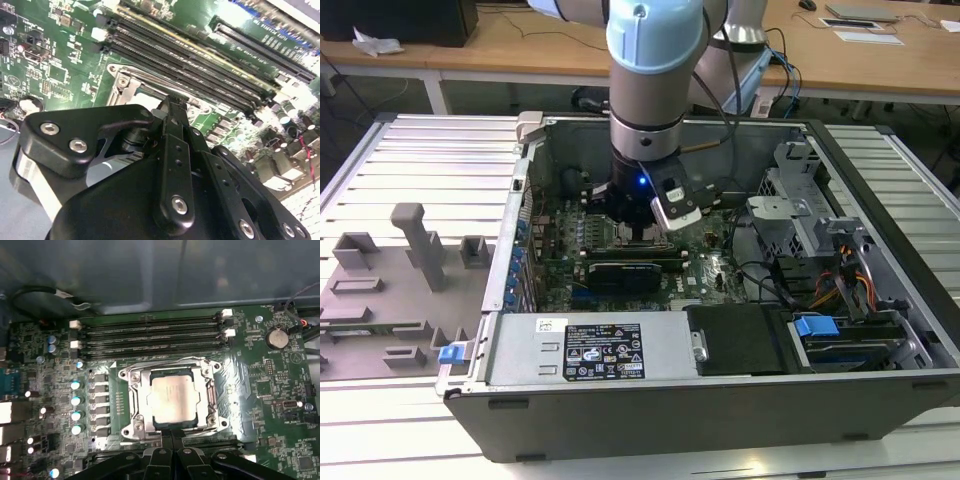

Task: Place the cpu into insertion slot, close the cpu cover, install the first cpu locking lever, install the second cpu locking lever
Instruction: 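Install the second cpu locking lever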

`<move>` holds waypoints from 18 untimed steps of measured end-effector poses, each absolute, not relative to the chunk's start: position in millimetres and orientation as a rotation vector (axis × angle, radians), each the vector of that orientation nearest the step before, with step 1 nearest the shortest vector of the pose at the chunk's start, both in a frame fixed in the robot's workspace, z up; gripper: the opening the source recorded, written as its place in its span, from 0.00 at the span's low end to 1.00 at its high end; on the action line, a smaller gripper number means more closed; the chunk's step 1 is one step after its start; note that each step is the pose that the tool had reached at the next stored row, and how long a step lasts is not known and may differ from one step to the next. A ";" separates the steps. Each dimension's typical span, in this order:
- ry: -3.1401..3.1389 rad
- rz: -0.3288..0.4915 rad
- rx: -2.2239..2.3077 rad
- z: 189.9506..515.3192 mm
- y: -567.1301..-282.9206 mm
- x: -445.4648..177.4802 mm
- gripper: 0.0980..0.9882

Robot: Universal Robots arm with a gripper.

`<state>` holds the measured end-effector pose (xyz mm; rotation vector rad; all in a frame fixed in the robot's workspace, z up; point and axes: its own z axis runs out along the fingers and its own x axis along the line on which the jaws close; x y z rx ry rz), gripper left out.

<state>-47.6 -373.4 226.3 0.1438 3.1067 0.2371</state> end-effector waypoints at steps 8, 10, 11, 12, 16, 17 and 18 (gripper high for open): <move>3.112 0.225 0.103 226.1 -354.6 -40.9 0.01; 3.113 0.223 0.095 226.1 -351.6 -40.7 0.01; 3.113 0.220 0.095 226.1 -351.0 -40.7 0.01; 3.113 0.213 0.095 227.0 -350.1 -40.7 0.01; 3.114 0.203 0.095 230.0 -349.2 -40.7 0.01; 3.114 0.203 0.095 230.1 -349.2 -40.7 0.01; 3.114 0.202 0.095 230.1 -349.2 -40.7 0.01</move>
